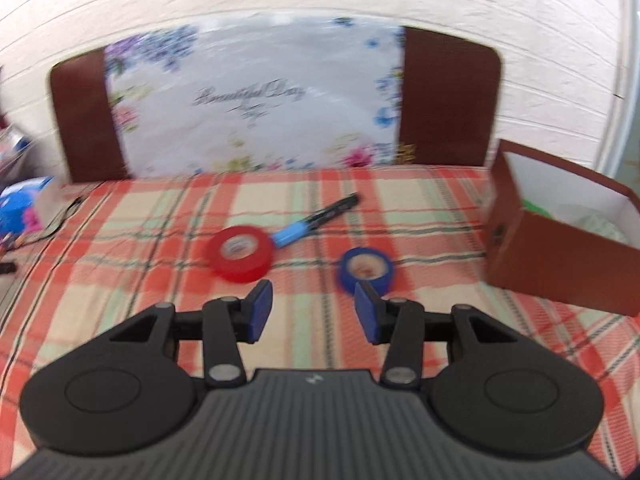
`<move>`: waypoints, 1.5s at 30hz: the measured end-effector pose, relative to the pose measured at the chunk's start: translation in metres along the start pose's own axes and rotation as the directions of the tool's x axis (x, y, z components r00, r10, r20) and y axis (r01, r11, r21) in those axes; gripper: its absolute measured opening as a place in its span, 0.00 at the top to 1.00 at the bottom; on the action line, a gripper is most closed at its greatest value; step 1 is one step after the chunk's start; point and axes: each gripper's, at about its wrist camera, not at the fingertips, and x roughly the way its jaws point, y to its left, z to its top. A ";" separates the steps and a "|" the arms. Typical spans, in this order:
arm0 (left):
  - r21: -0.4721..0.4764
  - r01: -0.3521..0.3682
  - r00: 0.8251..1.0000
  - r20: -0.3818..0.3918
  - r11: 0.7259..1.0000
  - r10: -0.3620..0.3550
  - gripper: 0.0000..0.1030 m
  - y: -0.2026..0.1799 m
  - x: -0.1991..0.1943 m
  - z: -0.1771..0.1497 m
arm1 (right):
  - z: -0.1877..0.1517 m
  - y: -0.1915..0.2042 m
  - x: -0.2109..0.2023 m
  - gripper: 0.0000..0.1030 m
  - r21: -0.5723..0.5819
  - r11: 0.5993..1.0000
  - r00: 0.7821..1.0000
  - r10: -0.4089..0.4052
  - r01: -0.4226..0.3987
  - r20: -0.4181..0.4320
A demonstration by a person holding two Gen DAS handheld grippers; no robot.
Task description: Organize objects
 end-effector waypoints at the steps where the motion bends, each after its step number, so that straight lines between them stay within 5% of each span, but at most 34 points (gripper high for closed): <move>1: -0.015 -0.023 1.000 -0.006 1.000 0.023 0.54 0.010 0.002 -0.005 | 0.003 0.006 0.003 0.15 0.003 1.000 1.000 0.020 -0.020 0.010; 4: -0.045 -0.101 0.995 -0.026 0.994 0.100 0.54 0.044 0.014 -0.019 | -0.018 0.025 0.026 0.15 0.032 0.997 0.997 0.067 -0.066 -0.027; 7: -0.067 -0.202 0.979 -0.017 0.977 0.202 0.54 0.088 0.031 -0.030 | -0.072 0.042 0.071 0.25 0.089 0.991 0.975 0.113 -0.097 -0.191; 12: -0.158 -0.280 0.960 -0.041 0.947 0.277 0.53 0.158 0.061 -0.058 | -0.173 0.085 0.149 0.49 0.171 0.978 0.862 0.190 -0.122 -0.470; 15: -0.256 -0.164 0.982 0.052 0.953 0.183 0.45 0.175 0.050 -0.068 | -0.216 0.122 0.189 0.49 0.098 0.985 0.816 0.171 -0.140 -0.553; 23: -0.350 -0.090 0.989 0.079 0.932 0.125 0.45 0.189 0.048 -0.071 | -0.267 0.180 0.266 0.48 -0.212 0.968 0.832 -0.003 -0.137 -0.555; 27: -0.368 -0.072 0.990 0.085 0.927 0.111 0.45 0.190 0.051 -0.070 | -0.269 0.164 0.280 0.47 -0.146 0.982 0.805 0.008 -0.117 -0.593; 32: -0.376 -0.061 0.991 0.090 0.925 0.102 0.44 0.191 0.053 -0.069 | -0.272 0.158 0.271 0.49 -0.145 0.974 0.788 0.050 -0.175 -0.614; 36: -0.382 -0.055 0.991 0.093 0.923 0.097 0.44 0.193 0.053 -0.070 | -0.283 0.173 0.281 0.68 -0.225 0.960 0.781 -0.009 -0.169 -0.625; 39: -0.391 -0.048 0.991 0.094 0.919 0.091 0.44 0.195 0.053 -0.070 | -0.285 0.188 0.271 0.71 -0.289 0.944 0.801 -0.049 -0.157 -0.597; 45: -0.379 -0.052 0.992 0.087 0.924 0.091 0.43 0.194 0.054 -0.068 | -0.288 0.171 0.197 0.73 -0.206 0.942 0.747 0.066 -0.265 -0.662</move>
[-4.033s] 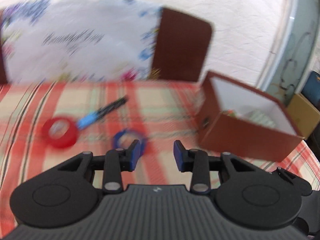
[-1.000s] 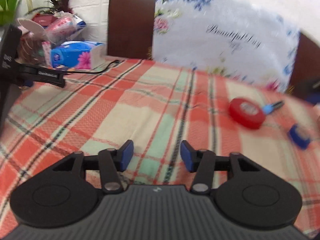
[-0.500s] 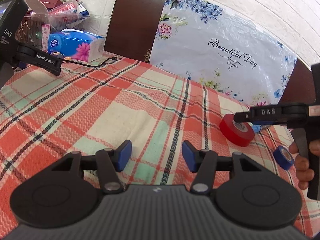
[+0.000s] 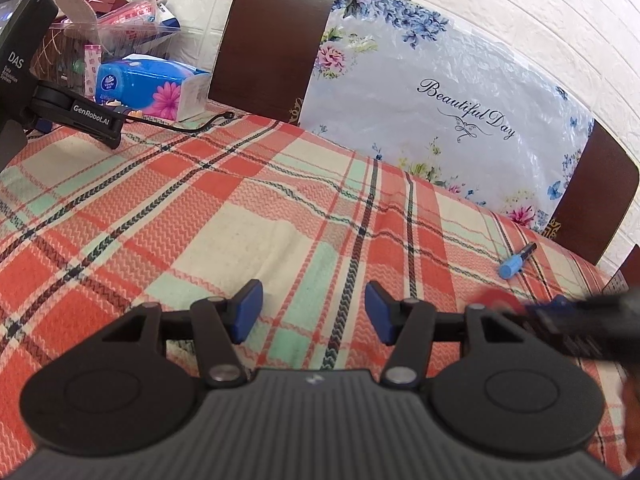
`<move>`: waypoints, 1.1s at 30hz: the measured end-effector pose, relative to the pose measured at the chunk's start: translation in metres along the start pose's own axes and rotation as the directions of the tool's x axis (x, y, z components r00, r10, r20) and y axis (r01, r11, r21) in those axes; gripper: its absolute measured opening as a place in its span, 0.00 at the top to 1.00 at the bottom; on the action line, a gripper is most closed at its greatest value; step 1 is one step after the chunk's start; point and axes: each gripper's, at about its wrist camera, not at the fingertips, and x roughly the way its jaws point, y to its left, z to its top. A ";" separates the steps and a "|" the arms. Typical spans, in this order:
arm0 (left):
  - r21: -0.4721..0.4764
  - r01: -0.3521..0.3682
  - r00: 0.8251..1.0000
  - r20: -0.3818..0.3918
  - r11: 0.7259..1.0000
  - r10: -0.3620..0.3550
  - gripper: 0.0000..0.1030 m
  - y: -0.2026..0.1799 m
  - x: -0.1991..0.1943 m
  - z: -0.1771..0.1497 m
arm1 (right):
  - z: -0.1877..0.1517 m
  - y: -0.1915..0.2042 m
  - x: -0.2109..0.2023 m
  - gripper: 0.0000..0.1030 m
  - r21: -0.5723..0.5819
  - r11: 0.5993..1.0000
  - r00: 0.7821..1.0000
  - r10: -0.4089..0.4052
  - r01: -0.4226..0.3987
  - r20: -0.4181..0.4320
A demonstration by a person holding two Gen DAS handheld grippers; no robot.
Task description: Organize objects
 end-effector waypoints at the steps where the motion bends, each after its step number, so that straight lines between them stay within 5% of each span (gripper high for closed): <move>1: 0.004 -0.001 1.000 -0.001 1.000 0.001 0.43 0.000 0.000 0.000 | -0.016 -0.005 -0.015 0.73 0.024 1.000 1.000 0.020 -0.020 0.002; 7: 0.079 -0.035 0.999 -0.016 0.996 0.037 0.39 -0.012 0.000 -0.002 | -0.107 -0.049 -0.102 0.73 0.171 0.983 0.998 -0.061 0.060 0.002; 9: 0.121 -0.053 0.998 -0.029 0.991 0.057 0.39 -0.020 -0.003 -0.004 | -0.127 -0.063 -0.124 0.49 0.230 0.968 0.994 -0.111 0.104 0.019; 11: 0.153 -0.058 0.996 -0.063 0.987 0.068 0.40 -0.033 -0.010 -0.006 | -0.141 -0.073 -0.145 0.46 0.290 0.952 0.991 -0.122 0.101 0.056; 13: 0.108 0.052 0.993 -0.112 0.993 -0.040 0.41 -0.049 -0.024 -0.011 | -0.152 -0.081 -0.161 0.46 0.299 0.950 0.988 -0.119 0.085 0.097; 16: 0.125 0.239 0.959 -0.186 0.963 -0.213 0.46 -0.094 -0.042 -0.022 | -0.161 -0.071 -0.168 0.45 0.246 0.968 0.986 -0.080 0.042 0.146; 18: 0.171 0.347 0.918 -0.264 0.922 -0.296 0.53 -0.129 -0.049 -0.029 | -0.162 -0.060 -0.161 0.45 0.202 0.979 0.989 -0.052 0.023 0.137; 21: 0.234 0.408 0.882 -0.352 0.882 -0.315 0.53 -0.167 -0.051 -0.039 | -0.164 -0.042 -0.150 0.41 0.120 0.993 0.991 -0.036 0.019 0.133; 24: 0.251 0.425 0.852 -0.437 0.870 -0.290 0.51 -0.185 -0.041 -0.047 | -0.167 -0.036 -0.144 0.30 0.074 0.997 0.990 -0.033 0.024 0.137; 26: 0.278 0.402 0.842 -0.486 0.873 -0.233 0.51 -0.190 -0.031 -0.060 | -0.165 -0.033 -0.138 0.30 0.056 0.998 0.992 -0.035 0.029 0.125; 28: 0.290 0.394 0.852 -0.472 0.872 -0.227 0.52 -0.190 -0.032 -0.066 | -0.162 -0.033 -0.131 0.30 0.031 0.999 0.991 -0.048 0.045 0.123; 29: 0.306 0.388 0.856 -0.470 0.870 -0.216 0.55 -0.193 -0.032 -0.067 | -0.160 -0.034 -0.126 0.30 0.028 0.998 0.992 -0.051 0.048 0.119; 30: 0.314 0.398 0.851 -0.477 0.862 -0.219 0.71 -0.196 -0.033 -0.067 | -0.160 -0.039 -0.119 0.30 0.036 0.999 0.993 -0.040 0.037 0.107; 33: 0.321 0.389 0.850 -0.486 0.864 -0.202 0.72 -0.209 -0.034 -0.059 | -0.155 -0.047 -0.113 0.35 0.089 0.996 0.994 0.013 -0.023 0.109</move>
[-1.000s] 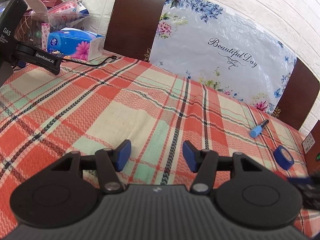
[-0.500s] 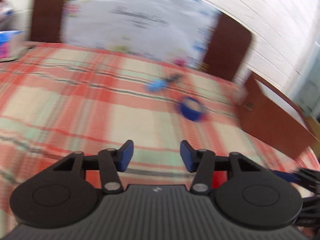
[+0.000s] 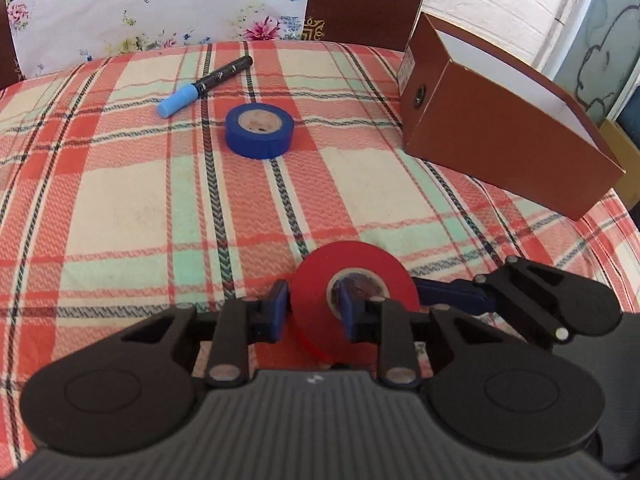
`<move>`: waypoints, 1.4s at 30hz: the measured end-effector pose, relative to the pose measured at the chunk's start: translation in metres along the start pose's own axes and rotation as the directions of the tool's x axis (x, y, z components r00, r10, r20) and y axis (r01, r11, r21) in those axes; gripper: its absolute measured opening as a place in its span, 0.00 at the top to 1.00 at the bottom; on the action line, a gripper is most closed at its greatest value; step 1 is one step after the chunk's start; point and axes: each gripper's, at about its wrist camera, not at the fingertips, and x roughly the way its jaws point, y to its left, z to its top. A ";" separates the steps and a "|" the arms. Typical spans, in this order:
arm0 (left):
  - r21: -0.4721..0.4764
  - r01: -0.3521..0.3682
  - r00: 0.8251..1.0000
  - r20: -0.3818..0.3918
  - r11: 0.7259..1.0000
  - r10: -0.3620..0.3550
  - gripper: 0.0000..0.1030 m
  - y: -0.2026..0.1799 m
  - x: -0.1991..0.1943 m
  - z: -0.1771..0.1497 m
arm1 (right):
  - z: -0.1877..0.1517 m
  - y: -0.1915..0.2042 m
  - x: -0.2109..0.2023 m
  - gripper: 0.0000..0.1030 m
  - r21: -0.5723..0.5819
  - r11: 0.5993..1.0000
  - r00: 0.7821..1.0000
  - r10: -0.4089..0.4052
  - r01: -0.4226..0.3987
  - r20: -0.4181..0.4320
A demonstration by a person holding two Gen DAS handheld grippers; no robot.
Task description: Organize objects
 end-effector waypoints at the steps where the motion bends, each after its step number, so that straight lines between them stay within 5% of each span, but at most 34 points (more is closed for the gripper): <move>1: 0.003 0.010 1.000 0.014 1.000 -0.010 0.72 -0.003 -0.005 0.006 | 0.001 0.001 -0.004 0.35 -0.016 1.000 1.000 -0.015 0.016 0.018; 5: 0.068 0.049 0.990 0.129 0.996 -0.057 0.72 -0.033 -0.029 0.041 | 0.009 -0.009 -0.034 0.35 -0.029 0.993 0.981 -0.112 0.118 0.161; 11: 0.126 0.111 0.963 0.234 0.986 -0.138 0.71 -0.089 -0.025 0.109 | 0.041 -0.057 -0.072 0.35 0.027 0.956 0.906 -0.285 0.291 0.313; 17: 0.219 0.120 0.957 0.233 0.968 -0.171 0.70 -0.150 0.021 0.157 | 0.055 -0.123 -0.076 0.34 0.126 0.904 0.848 -0.427 0.409 0.314; 19: 0.226 0.090 0.969 0.205 0.970 -0.137 0.57 -0.164 0.044 0.161 | 0.053 -0.144 -0.067 0.18 0.145 0.867 0.817 -0.498 0.477 0.292; 21: 0.222 0.057 0.979 0.178 0.973 -0.098 0.59 -0.164 0.058 0.156 | 0.046 -0.157 -0.059 0.18 0.168 0.829 0.786 -0.559 0.533 0.265; 23: 0.215 0.074 0.979 0.172 0.974 -0.112 0.59 -0.152 0.056 0.145 | 0.037 -0.164 -0.063 0.20 0.219 0.838 0.799 -0.543 0.500 0.256; 29: 0.166 0.091 0.961 0.244 0.982 -0.130 0.57 -0.101 0.018 0.118 | 0.011 -0.151 -0.086 0.18 0.315 0.844 0.792 -0.524 0.433 0.315; 33: 0.093 0.063 0.961 0.263 0.994 -0.086 0.48 -0.059 -0.002 0.095 | 0.014 -0.142 -0.085 0.16 0.347 0.861 0.803 -0.486 0.372 0.345; 38: -0.036 -0.101 0.971 0.215 0.994 0.106 0.48 0.011 0.003 0.061 | 0.015 -0.115 -0.091 0.16 0.337 0.895 0.822 -0.416 0.293 0.389; 42: -0.107 -0.276 0.943 0.161 0.955 0.291 0.49 0.063 0.009 0.036 | 0.028 -0.080 -0.066 0.12 0.211 0.956 0.891 -0.269 0.203 0.365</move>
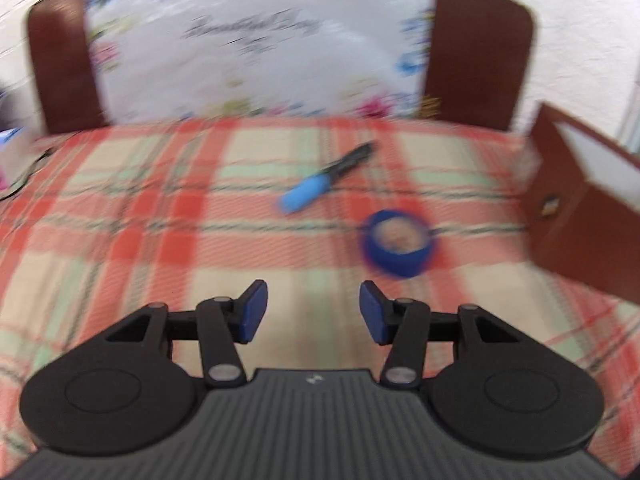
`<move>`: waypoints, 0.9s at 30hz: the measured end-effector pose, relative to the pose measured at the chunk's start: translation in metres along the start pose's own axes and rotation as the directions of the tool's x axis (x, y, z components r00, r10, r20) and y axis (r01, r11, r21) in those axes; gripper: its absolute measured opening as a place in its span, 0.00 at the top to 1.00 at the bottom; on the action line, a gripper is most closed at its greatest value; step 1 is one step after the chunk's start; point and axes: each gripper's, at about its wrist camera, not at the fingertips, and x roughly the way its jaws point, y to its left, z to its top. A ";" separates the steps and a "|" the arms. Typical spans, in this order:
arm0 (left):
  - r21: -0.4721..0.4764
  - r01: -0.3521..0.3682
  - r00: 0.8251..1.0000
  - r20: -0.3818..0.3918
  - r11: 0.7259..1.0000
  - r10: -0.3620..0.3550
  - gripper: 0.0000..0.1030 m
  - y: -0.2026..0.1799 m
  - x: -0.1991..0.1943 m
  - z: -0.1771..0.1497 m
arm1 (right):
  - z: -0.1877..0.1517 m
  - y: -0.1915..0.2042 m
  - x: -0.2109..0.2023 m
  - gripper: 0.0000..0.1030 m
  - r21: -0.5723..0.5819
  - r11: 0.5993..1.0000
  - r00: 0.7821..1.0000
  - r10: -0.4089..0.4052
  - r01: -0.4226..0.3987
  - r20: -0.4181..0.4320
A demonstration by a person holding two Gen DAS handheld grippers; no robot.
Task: Organize objects
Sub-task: 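Reach the left gripper to the blue tape roll and grasp its rim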
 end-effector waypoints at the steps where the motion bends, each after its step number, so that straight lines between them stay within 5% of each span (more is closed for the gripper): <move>1: 0.000 -0.049 0.999 -0.001 0.999 0.049 0.49 0.010 0.002 -0.004 | -0.003 0.012 0.007 0.12 -0.026 0.999 0.999 0.031 -0.032 -0.035; 5: -0.025 -0.166 0.985 0.041 0.986 0.167 0.39 0.046 0.013 -0.019 | -0.017 0.052 0.044 0.12 -0.099 0.985 0.978 0.126 -0.143 -0.168; 7: -0.081 -0.114 0.985 0.119 0.990 0.123 0.32 0.061 0.013 -0.030 | -0.022 0.067 0.072 0.11 -0.148 0.971 0.957 0.145 -0.186 -0.252; 10: -0.103 -0.084 0.987 0.125 0.991 0.097 0.29 0.066 0.012 -0.026 | -0.033 0.077 0.125 0.03 -0.208 0.957 0.919 0.113 -0.203 -0.379; 12: -0.085 -0.085 0.987 0.128 0.993 0.096 0.26 0.062 0.012 -0.027 | -0.025 0.066 0.152 0.03 -0.105 0.973 0.904 0.149 -0.206 -0.400; 16: -0.099 -0.068 0.988 0.132 0.993 0.080 0.24 0.064 0.012 -0.029 | -0.014 0.068 0.196 0.05 -0.078 0.981 0.899 0.130 -0.178 -0.419; 17: -0.097 -0.067 0.988 0.132 0.993 0.080 0.24 0.063 0.012 -0.028 | -0.013 0.069 0.198 0.09 -0.078 0.981 0.900 0.130 -0.177 -0.417; 19: -0.093 -0.064 0.989 0.130 0.994 0.076 0.22 0.064 0.014 -0.030 | -0.012 0.074 0.192 0.43 -0.084 0.972 0.901 0.167 -0.218 -0.401; 27: -0.056 -0.072 0.992 0.102 0.996 0.078 0.21 0.059 0.011 -0.028 | -0.041 0.056 0.081 0.43 -0.129 0.964 0.903 0.166 -0.234 -0.397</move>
